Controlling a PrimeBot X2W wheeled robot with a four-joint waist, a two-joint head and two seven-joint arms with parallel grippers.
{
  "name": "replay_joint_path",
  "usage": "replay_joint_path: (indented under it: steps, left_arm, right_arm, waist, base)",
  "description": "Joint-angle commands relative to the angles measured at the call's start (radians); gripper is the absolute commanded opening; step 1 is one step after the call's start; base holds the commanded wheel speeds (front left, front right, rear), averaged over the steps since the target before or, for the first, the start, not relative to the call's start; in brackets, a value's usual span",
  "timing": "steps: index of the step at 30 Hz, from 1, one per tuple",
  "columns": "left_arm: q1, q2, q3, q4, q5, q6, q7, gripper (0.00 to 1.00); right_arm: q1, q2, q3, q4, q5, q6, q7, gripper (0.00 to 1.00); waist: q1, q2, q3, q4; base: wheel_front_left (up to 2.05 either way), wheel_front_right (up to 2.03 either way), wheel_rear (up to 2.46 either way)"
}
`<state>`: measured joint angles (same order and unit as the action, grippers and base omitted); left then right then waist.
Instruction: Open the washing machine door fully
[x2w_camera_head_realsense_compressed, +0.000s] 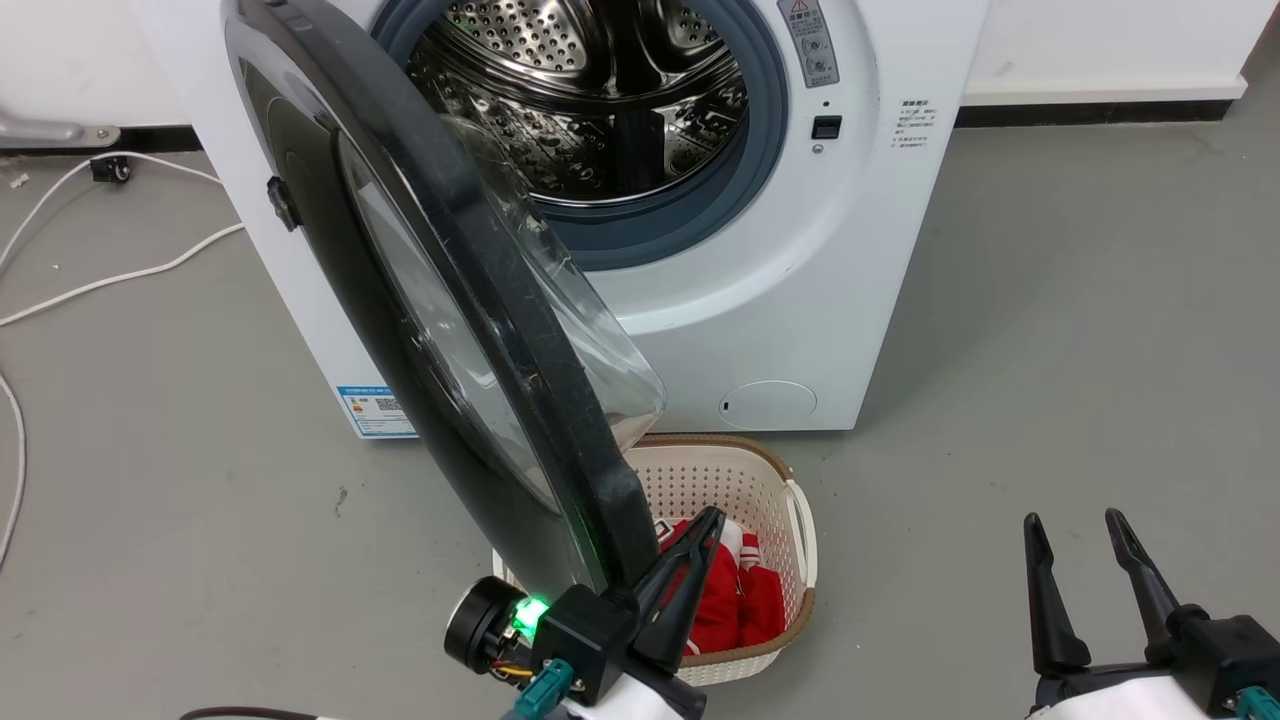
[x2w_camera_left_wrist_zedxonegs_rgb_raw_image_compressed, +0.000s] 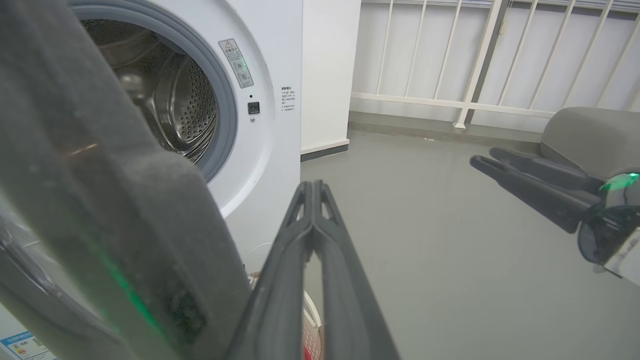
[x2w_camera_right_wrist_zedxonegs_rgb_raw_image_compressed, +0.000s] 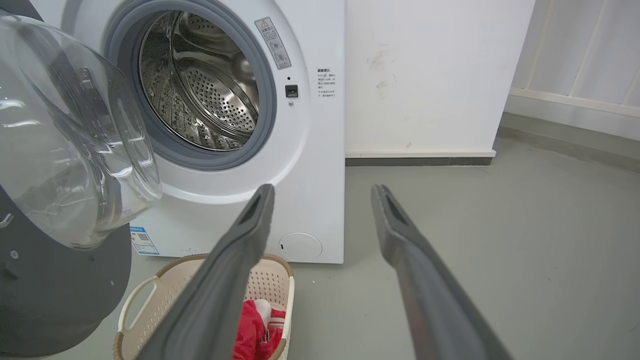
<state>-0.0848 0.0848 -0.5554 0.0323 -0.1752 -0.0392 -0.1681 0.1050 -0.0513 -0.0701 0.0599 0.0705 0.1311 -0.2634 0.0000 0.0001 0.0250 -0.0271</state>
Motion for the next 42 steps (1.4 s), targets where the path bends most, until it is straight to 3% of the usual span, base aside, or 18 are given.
replay_joint_path:
  steps: [1,10,18,28,35,42]
  left_arm:
    - [-0.002,-0.003,0.007,0.012,-0.016,0.006,-0.012,0.0]
    - [0.049,0.026,0.046,0.028,-0.039,0.042,-0.03,0.0]
    - [0.11,0.061,0.064,-0.04,-0.032,0.087,-0.017,0.0]
    - [0.201,0.106,0.092,-0.201,-0.029,0.132,-0.028,0.0]
    - [0.223,0.124,0.146,-0.229,-0.05,0.168,-0.037,0.0]
    - [0.195,0.154,0.258,-0.216,-0.102,0.194,-0.058,0.0]
  right_arm:
    - [-0.006,0.002,0.003,0.004,0.008,-0.001,-0.001,1.0]
    - [-0.003,0.002,0.023,0.021,0.026,-0.001,-0.001,1.0]
    - [0.001,0.002,0.017,0.023,0.035,-0.001,-0.001,1.0]
    - [-0.008,0.002,0.011,0.038,0.024,-0.001,-0.001,1.0]
    - [-0.023,0.002,0.009,0.048,0.018,-0.001,-0.001,1.0]
    - [-0.031,0.002,0.009,0.059,0.015,-0.001,-0.001,1.0]
  waist:
    - [0.0,-0.0001,-0.001,0.003]
    - [0.0,-0.0001,0.002,0.039]
    - [0.0,-0.0001,0.008,0.087]
    - [0.0,-0.0001,0.044,0.246]
    - [0.0,-0.0001,0.045,0.348]
    - [0.0,-0.0001,0.045,0.401]
  base:
    - [0.0,0.0,0.0]
    - [0.0,0.0,0.0]
    - [0.0,0.0,0.0]
    - [0.0,0.0,0.0]
    - [0.0,0.0,0.0]
    - [0.0,0.0,0.0]
